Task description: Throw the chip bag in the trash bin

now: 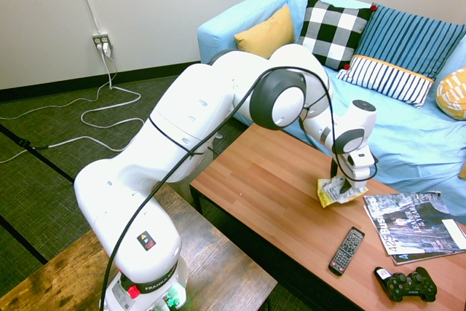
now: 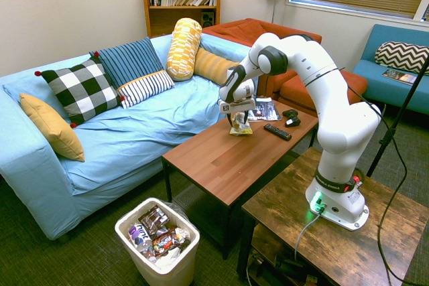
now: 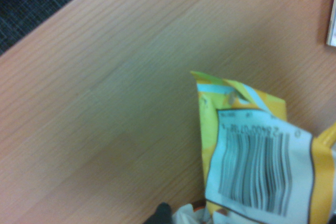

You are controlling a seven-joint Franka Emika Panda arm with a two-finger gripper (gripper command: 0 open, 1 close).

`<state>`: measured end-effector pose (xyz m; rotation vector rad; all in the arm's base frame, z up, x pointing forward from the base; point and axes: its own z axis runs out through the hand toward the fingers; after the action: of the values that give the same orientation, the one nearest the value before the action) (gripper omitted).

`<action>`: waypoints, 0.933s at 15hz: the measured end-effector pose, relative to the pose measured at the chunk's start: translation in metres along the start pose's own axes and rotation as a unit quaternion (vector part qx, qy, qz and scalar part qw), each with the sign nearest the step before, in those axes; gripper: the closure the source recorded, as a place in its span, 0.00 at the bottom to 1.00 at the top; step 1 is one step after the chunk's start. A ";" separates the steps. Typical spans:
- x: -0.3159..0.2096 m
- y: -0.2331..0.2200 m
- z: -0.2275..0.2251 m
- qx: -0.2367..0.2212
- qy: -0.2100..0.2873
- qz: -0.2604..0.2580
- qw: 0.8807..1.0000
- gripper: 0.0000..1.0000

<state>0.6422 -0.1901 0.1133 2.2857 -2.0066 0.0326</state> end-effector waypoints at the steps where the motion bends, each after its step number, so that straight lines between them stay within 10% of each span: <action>1: -0.001 0.000 0.001 0.000 -0.001 0.001 1.000 1.00; 14: -0.021 0.007 -0.044 0.059 -0.013 -0.062 0.996 1.00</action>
<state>0.6347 -0.1664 0.1555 2.4907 -1.9187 0.1145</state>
